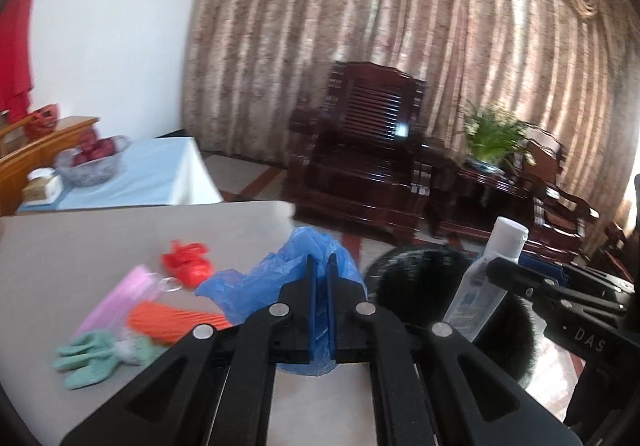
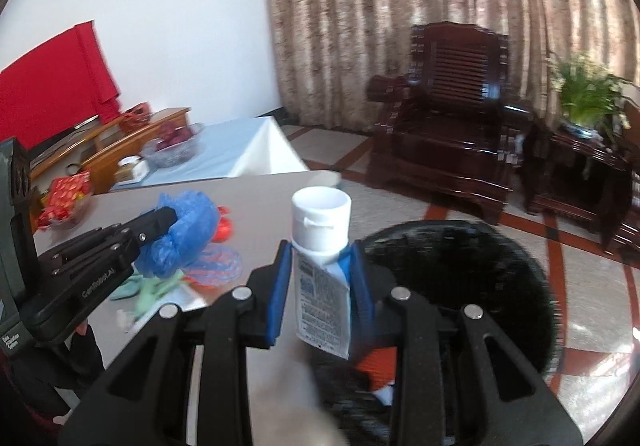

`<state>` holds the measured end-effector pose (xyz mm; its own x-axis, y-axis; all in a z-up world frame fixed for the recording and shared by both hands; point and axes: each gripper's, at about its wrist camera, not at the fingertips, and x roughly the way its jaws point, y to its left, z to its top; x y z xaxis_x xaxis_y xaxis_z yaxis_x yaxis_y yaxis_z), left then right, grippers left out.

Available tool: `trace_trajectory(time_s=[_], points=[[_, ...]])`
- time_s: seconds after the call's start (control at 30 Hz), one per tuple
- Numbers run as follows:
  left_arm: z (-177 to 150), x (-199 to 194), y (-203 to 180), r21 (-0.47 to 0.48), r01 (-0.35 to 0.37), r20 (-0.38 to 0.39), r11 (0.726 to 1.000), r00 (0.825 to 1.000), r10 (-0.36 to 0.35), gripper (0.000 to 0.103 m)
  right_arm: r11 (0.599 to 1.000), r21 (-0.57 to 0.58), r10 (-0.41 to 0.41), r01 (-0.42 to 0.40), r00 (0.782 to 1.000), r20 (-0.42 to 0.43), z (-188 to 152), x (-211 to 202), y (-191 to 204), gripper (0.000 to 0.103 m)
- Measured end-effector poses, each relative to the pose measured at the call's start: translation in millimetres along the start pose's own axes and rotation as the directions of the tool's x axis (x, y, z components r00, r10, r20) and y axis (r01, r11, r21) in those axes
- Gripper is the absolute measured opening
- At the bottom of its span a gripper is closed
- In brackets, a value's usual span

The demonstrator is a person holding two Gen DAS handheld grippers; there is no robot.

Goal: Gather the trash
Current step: 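Carry bag and tube over the bin and open both tools to drop them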

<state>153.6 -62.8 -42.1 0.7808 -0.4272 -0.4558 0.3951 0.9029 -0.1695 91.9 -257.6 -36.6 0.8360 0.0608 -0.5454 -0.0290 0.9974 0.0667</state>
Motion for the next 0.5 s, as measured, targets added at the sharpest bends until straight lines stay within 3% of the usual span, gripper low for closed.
trace_trajectory(time_s=[0.27, 0.5], points=[[1, 49, -79, 0.056, 0.13, -0.04, 0.99, 0.991, -0.128, 0.004, 0.99, 0.03, -0.137, 0.137, 0.991, -0.003, -11, -4, -80, 0.029], [-7, 95, -128, 0.081, 0.181, -0.094, 0.98, 0.98, -0.173, 0.004, 0.977, 0.068, -0.199, 0.202, 0.979, -0.05, -32, 15, -136, 0.029]])
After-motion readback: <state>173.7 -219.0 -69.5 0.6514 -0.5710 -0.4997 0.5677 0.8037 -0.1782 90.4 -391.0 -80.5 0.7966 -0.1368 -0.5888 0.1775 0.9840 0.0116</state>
